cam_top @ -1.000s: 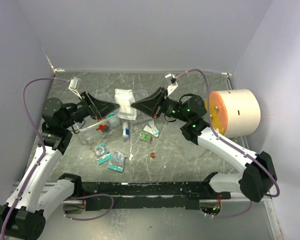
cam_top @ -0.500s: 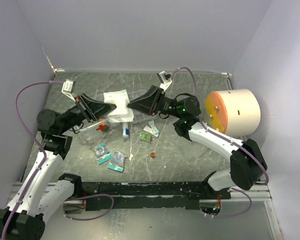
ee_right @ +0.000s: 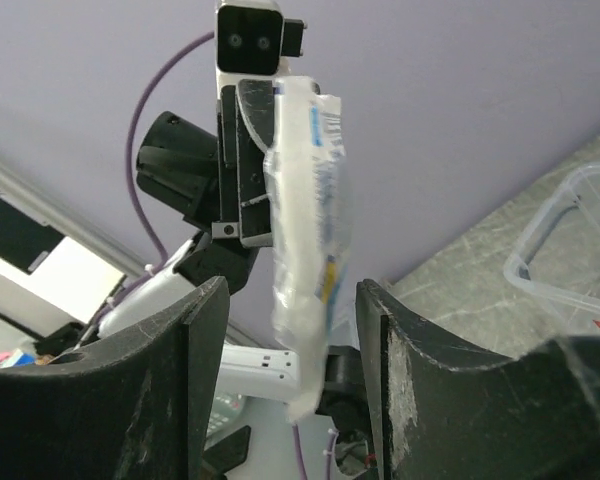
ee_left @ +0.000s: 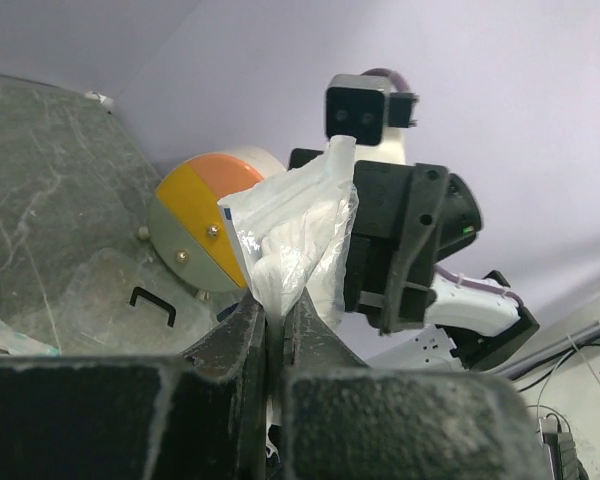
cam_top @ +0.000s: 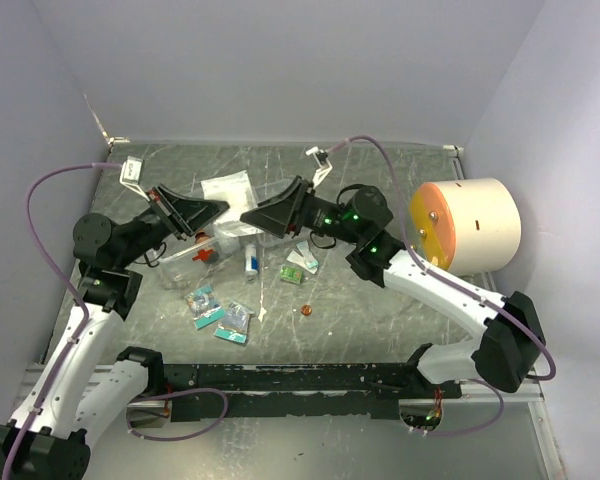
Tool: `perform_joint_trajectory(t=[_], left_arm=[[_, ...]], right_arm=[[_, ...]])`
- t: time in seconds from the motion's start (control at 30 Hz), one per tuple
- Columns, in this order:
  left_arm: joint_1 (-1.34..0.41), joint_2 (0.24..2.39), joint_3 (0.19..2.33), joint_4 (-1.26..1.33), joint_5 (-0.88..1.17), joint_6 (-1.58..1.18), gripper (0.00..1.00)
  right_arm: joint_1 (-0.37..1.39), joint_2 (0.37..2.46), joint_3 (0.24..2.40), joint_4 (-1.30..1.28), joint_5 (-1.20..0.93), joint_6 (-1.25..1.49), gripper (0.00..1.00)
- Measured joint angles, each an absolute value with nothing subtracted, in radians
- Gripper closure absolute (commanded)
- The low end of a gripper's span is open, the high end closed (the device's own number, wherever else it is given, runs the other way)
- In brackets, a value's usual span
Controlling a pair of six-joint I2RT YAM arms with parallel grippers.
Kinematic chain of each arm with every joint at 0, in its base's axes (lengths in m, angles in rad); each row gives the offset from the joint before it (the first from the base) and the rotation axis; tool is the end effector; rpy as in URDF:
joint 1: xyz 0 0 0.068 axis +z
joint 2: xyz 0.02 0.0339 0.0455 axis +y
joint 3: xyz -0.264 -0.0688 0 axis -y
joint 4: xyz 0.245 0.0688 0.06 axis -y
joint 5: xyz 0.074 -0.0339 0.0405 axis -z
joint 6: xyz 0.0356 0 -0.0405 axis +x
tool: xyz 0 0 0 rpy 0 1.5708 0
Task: Organize the medicine kit
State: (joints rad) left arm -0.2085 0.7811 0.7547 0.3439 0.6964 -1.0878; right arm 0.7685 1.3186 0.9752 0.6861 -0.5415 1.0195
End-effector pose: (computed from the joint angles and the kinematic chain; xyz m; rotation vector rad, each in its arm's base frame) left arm 0.1667 -0.0586 0.3845 0.0376 1.4999 -1.5065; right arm 0.2054 0.2241 0.3783 -0.3776 1.4812 1.8201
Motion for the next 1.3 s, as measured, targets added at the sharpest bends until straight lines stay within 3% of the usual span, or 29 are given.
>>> perform_joint_trajectory(t=[0.17, 0.3, 0.53, 0.67, 0.97, 1.13, 1.3], left_arm=[[-0.208, 0.8, 0.759, 0.302, 0.672, -1.071, 0.92], [-0.209, 0.801, 0.78, 0.226, 0.635, -1.029, 0.84], [-0.21, 0.801, 0.831, 0.06, 0.537, -0.917, 0.26], [-0.211, 0.801, 0.93, -0.153, 0.356, -0.802, 0.1], [-0.201, 0.912, 1.023, -0.528, -0.148, -0.644, 0.13], [-0.149, 1.05, 1.017, -0.617, -0.258, -0.619, 0.21], [-0.079, 1.133, 1.017, -0.638, -0.308, -0.596, 0.2]], right_arm=[[0.813, 1.323, 1.069, 0.5, -0.46, 0.935, 0.63], [0.816, 1.326, 1.074, 0.424, -0.395, 0.916, 0.85], [0.818, 1.374, 1.078, 0.361, -0.316, 0.936, 0.99], [0.818, 1.429, 1.105, 0.307, -0.277, 0.926, 1.0], [0.82, 1.585, 1.197, 0.189, -0.202, 0.853, 1.0], [0.82, 1.686, 1.265, 0.142, -0.208, 0.817, 1.0], [0.826, 1.747, 1.302, 0.129, -0.216, 0.797, 1.0]])
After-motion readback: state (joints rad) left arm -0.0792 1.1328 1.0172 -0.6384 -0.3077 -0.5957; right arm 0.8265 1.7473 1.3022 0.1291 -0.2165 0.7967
